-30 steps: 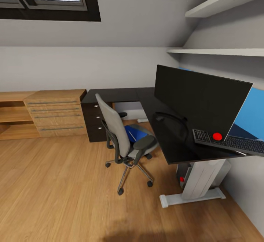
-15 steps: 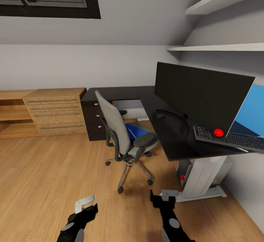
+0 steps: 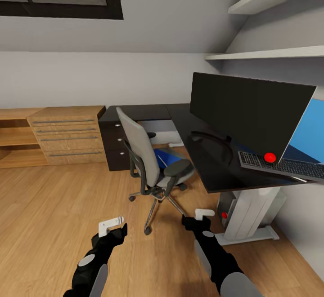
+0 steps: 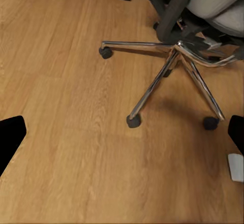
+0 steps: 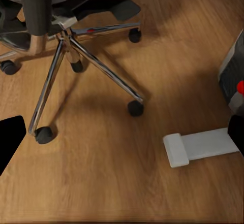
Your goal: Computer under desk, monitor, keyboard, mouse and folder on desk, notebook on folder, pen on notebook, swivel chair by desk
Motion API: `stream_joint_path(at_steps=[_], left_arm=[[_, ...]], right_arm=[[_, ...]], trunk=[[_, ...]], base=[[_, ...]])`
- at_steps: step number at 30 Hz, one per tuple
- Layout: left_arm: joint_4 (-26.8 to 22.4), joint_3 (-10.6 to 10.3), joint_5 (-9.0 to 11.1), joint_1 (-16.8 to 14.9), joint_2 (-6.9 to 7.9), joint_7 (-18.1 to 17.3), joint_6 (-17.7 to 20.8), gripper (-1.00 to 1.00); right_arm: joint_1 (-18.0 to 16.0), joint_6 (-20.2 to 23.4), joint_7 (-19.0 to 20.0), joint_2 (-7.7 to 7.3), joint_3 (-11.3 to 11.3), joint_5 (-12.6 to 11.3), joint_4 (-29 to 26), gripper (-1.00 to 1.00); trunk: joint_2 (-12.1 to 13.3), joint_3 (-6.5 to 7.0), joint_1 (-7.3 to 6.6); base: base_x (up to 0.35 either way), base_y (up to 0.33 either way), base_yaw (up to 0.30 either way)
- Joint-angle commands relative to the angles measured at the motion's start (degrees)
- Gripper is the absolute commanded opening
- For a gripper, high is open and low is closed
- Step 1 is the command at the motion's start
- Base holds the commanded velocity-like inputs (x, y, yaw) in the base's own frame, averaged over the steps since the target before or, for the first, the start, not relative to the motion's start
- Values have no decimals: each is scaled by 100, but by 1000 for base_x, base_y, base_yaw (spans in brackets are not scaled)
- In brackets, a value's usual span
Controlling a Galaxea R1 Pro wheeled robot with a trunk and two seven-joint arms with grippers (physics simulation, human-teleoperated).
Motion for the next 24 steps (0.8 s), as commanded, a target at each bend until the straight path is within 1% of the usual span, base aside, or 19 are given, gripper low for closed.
stream_joint_path(at_steps=[1,3,5,8,10,11,12,13,15,19,21,22,23,24], left_arm=[[-68,-16,55,40,27,54,15,100],[-253,-32,39,165,99,64,14,100],[-327,-41,31,215,122,108,15,100],[-373,-52,31,248,136,282,21,100],[-391,-64,31,264,139,435,24,100],[-394,-68,31,267,139,457,24,100],[-399,-110,31,287,140,504,25,100],[-399,-209,31,319,147,530,25,100],[-397,-284,30,334,153,542,25,100],[-390,-345,31,348,152,552,25,100],[-384,-357,31,352,151,553,25,100],[-382,-360,31,353,151,553,25,100],[-379,-372,31,355,150,553,25,100],[-379,-373,31,355,150,553,25,100]], right_arm=[[-2,48,-26,1,6,-4,-12,100],[1,97,-24,1,6,-27,-13,100],[4,133,-22,1,9,-32,-19,100],[7,164,-16,1,6,-35,-27,100],[12,179,-13,1,-3,-36,-108,100],[16,181,-13,1,-4,-36,-150,100],[34,184,-12,1,-5,-37,-337,100],[100,189,-11,1,-2,-37,-571,100],[216,205,-11,1,5,-37,-788,100],[387,256,-9,1,17,-37,-1101,100],[447,267,-2,1,122,-37,-1190,100],[472,271,-1,1,283,-37,-1224,100],[494,277,-2,1,526,-37,-1303,100],[495,277,-2,1,539,-37,-1311,100]], trunk=[[-44,-24,22],[-124,-60,66],[-205,-96,110],[-325,-150,176],[-405,-185,220],[-445,-203,242],[-485,-221,264],[-525,-239,286],[-606,-275,330],[-766,-347,417],[-846,-383,461],[-886,-401,483],[-926,-419,505],[-967,-437,527]], base=[[0,0,0],[0,0,0],[0,0,0],[0,0,0],[0,0,0],[0,0,0],[0,0,0],[0,0,0],[0,0,0],[0,0,0],[0,0,0],[0,0,0],[0,0,0],[0,0,0]])
